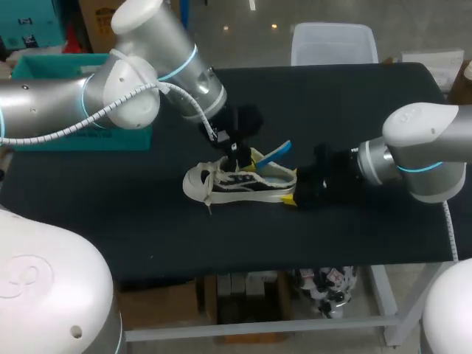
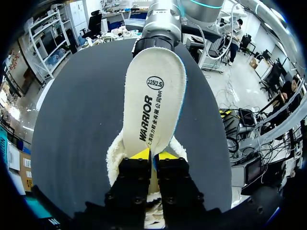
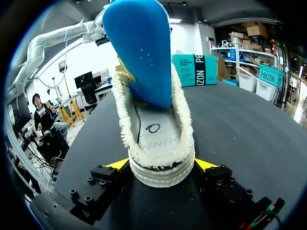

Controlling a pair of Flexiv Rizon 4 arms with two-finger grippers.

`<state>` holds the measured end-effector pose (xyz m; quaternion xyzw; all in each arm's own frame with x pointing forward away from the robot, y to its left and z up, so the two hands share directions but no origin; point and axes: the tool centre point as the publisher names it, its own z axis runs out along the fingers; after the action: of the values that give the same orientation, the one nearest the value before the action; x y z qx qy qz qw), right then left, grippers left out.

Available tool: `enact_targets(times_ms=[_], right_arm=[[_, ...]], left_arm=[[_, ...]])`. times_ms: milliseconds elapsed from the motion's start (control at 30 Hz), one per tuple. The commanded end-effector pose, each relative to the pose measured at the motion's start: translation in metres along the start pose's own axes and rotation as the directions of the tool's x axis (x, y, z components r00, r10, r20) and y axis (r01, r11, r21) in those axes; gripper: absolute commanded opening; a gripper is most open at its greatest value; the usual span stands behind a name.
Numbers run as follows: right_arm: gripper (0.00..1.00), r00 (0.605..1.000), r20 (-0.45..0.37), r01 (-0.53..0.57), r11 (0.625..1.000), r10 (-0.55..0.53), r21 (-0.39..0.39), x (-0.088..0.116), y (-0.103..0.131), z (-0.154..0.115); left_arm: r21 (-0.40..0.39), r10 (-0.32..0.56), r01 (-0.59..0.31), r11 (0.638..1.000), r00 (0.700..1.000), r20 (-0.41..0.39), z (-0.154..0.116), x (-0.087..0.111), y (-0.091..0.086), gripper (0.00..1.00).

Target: Open the shoe tongue, take the insole out of the shoe, put the insole back into the shoe, and pack the shoe into the shoebox

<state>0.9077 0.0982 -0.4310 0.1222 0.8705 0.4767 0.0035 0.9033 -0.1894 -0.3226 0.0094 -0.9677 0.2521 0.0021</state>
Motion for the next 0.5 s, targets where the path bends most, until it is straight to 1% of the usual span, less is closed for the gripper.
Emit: enact_targets(times_ms=[33, 233, 500], right_arm=[[0.0, 1.0, -0.005, -0.001, 1.0, 0.001, -0.001, -0.001, -0.005, 0.003], [0.0, 1.0, -0.005, -0.001, 1.0, 0.001, -0.001, -0.001, -0.005, 0.003], [0.0, 1.0, -0.005, -0.001, 1.0, 0.001, -0.001, -0.001, -0.005, 0.003]], left_arm=[[0.061, 0.008, -0.008, 0.998, 1.0, 0.0, -0.01, 0.003, -0.002, 0.0], [0.123, 0.025, -0.023, 0.992, 1.0, -0.011, -0.02, 0.005, -0.014, 0.0], [0.188, 0.053, -0.052, 0.981, 0.999, -0.001, -0.032, 0.009, -0.029, 0.0]])
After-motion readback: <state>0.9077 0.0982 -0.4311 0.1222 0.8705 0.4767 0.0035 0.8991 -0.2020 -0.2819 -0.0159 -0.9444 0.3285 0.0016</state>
